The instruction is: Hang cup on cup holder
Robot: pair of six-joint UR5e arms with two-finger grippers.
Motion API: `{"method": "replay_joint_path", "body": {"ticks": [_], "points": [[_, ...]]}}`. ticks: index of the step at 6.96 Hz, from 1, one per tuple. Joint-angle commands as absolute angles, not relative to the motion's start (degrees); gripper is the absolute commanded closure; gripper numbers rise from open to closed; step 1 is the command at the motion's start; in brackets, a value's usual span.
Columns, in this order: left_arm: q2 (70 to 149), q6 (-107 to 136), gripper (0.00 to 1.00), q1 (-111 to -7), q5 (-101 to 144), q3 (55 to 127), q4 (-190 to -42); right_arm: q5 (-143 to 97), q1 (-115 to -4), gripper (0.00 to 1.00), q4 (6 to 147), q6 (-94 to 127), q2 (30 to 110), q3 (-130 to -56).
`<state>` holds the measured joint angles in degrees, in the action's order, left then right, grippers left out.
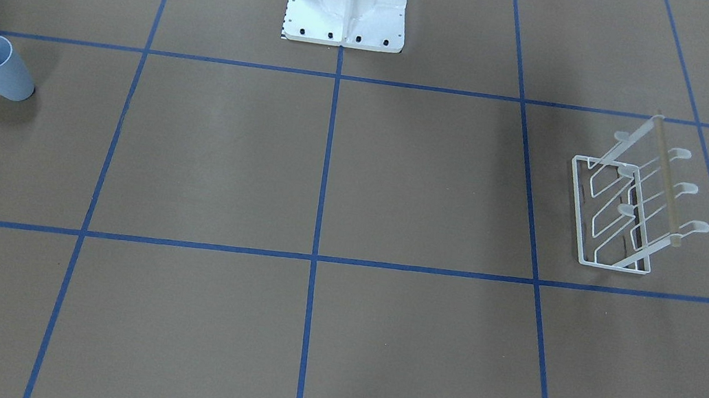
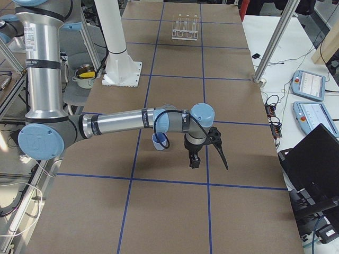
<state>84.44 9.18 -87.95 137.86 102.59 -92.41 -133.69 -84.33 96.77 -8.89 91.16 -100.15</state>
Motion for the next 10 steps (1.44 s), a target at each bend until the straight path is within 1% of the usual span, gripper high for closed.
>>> {"method": "replay_joint_path", "body": {"ticks": [1, 2, 3, 4, 5, 8, 10], "points": [[84.46, 8.71, 0.02, -87.89, 138.07, 102.74, -92.81, -133.16, -81.75, 0.00, 86.71, -6.00, 95.08, -100.28], [84.20, 8.96, 0.02, -87.89, 138.16, 102.83, -94.03, -133.15, -78.17, 0.00, 82.22, 3.42, 95.36, -100.89], [84.20, 9.23, 0.02, -87.89, 138.08, 102.92, -94.56, -132.98, -73.96, 0.00, 76.26, 14.04, 97.45, -101.68], [84.20, 9.32, 0.02, -87.89, 138.08, 102.92, -94.66, -133.07, -72.26, 0.00, 67.94, 19.81, 100.69, -102.82], [84.20, 9.32, 0.02, -87.89, 138.08, 102.92, -94.66, -133.68, -71.03, 0.00, 64.37, 20.91, 104.03, -104.40], [84.11, 9.32, 0.02, -87.89, 138.16, 102.92, -94.66, -134.57, -66.02, 0.00, 64.25, 23.37, 109.23, -111.42], [83.94, 9.32, 0.02, -87.89, 138.16, 103.01, -94.66, -131.69, -62.52, 0.00, 63.81, 23.38, 110.21, -111.62]]}}
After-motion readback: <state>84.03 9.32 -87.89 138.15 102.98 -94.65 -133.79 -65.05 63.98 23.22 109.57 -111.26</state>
